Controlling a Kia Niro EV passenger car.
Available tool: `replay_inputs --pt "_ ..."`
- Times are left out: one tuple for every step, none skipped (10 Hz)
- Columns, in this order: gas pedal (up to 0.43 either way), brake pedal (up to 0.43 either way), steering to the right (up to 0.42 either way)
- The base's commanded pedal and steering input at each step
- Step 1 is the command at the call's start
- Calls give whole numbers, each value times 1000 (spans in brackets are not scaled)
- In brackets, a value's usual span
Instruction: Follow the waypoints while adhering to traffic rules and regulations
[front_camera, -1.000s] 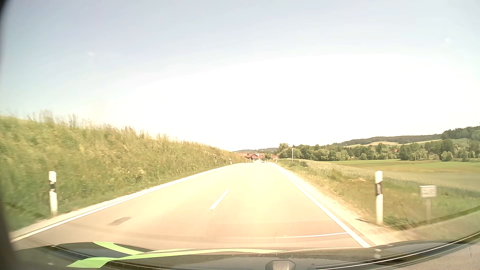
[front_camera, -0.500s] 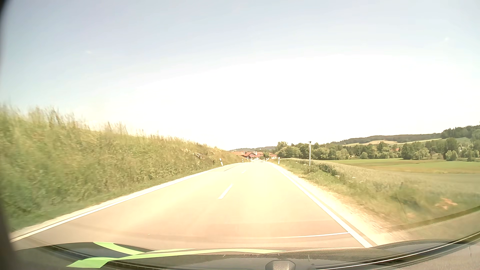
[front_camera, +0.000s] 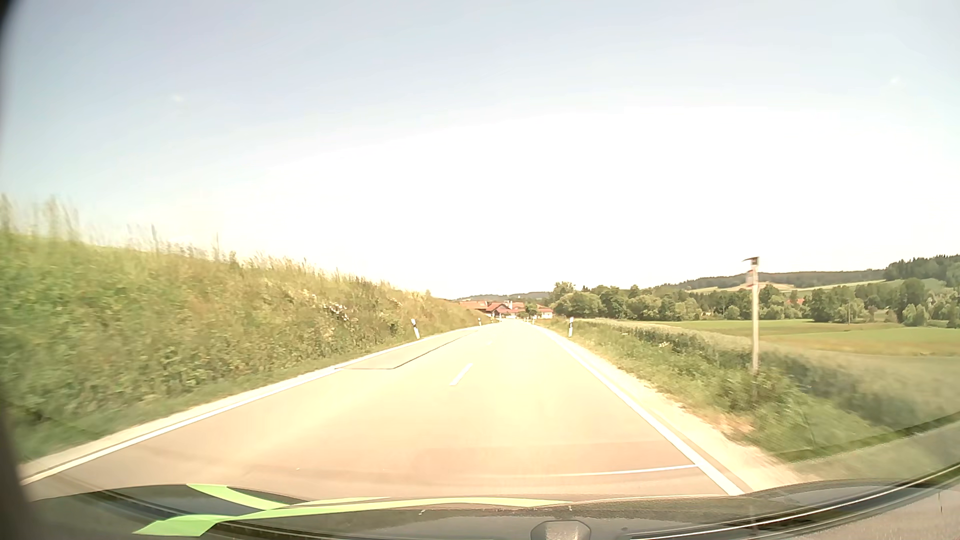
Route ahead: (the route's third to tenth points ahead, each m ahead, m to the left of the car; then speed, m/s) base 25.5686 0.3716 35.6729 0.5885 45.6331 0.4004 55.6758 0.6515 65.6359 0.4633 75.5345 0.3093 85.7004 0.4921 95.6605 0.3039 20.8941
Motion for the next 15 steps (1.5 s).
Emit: replay_inputs --pt "209 0 0" --pt "209 0 0" --pt "197 0 0" --pt "197 0 0" --pt "197 0 0" --pt "197 0 0" --pt "197 0 0" --pt "197 0 0" --pt "197 0 0" --pt "197 0 0" --pt "189 0 0" --pt "189 0 0" --pt "197 0 0" --pt "209 0 0" --pt "228 0 0"
